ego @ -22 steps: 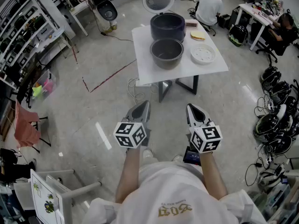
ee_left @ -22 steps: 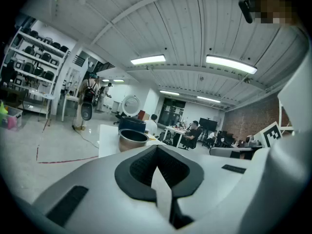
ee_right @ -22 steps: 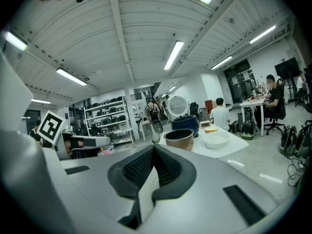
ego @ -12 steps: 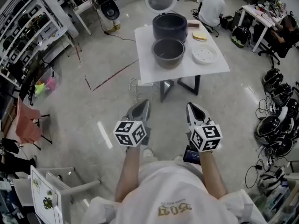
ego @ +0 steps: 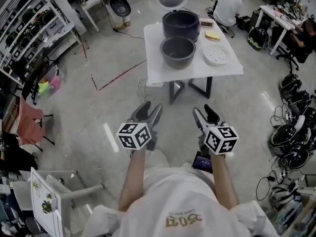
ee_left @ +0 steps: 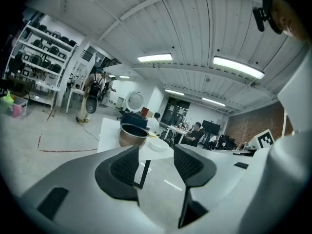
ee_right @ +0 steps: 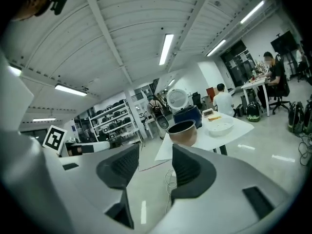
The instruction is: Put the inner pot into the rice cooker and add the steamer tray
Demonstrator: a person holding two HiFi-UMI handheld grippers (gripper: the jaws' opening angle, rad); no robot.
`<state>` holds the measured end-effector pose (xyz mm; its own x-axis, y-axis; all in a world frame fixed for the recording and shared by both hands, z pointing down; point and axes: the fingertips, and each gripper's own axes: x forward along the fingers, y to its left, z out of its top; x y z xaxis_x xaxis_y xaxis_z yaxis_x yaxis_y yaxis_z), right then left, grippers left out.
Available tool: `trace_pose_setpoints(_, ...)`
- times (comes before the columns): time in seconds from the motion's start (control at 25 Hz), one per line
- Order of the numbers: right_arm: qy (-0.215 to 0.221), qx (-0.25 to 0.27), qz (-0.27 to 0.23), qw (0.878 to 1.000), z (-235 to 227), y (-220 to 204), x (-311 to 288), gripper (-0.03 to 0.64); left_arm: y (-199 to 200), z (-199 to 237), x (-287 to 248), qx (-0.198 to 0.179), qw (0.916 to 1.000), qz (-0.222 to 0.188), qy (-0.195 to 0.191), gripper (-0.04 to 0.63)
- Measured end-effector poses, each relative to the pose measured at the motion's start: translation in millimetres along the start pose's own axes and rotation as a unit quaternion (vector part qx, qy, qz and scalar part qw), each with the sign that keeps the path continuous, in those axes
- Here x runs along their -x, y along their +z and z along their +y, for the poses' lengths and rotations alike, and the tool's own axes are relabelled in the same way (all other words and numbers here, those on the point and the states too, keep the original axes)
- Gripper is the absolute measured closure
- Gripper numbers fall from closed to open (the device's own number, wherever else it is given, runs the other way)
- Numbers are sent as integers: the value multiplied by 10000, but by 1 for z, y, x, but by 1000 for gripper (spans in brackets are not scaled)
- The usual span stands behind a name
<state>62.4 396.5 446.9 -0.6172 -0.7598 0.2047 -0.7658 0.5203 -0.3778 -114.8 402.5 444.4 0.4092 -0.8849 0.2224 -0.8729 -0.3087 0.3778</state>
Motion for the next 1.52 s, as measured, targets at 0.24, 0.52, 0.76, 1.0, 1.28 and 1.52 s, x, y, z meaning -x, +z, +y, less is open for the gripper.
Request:
trace_pose_setpoints(0.24, -35, -46, 64, 10000, -16, 2, -19, 408, 13, 20, -22, 207, 9997, -117, 8, 379)
trace_pose_setpoints(0.52, -224, 14, 189, 9996, -58, 13, -84, 414, 28, 70, -102, 307, 9995, -74, -26, 377)
trace_pose_setpoints(0.76, -349, -16, 487, 9982, -111, 33, -188, 414, 61, 138, -209, 594, 9982, 56, -82, 376)
trace_pose_setpoints(1.0, -563, -350, 565, 9962, -155, 65, -280, 417, 99, 193, -295, 584, 9977, 304, -151, 374)
trace_pose_setpoints(1.28, -884, -531, 589, 9929, -196, 83, -343, 417, 110, 236, -361, 696, 9951, 593, -373, 377)
trace_pose_setpoints(1.52, -1052, -696, 614, 9901, -223, 93, -356, 417, 103, 247, -394, 676, 9929, 875, -437, 382)
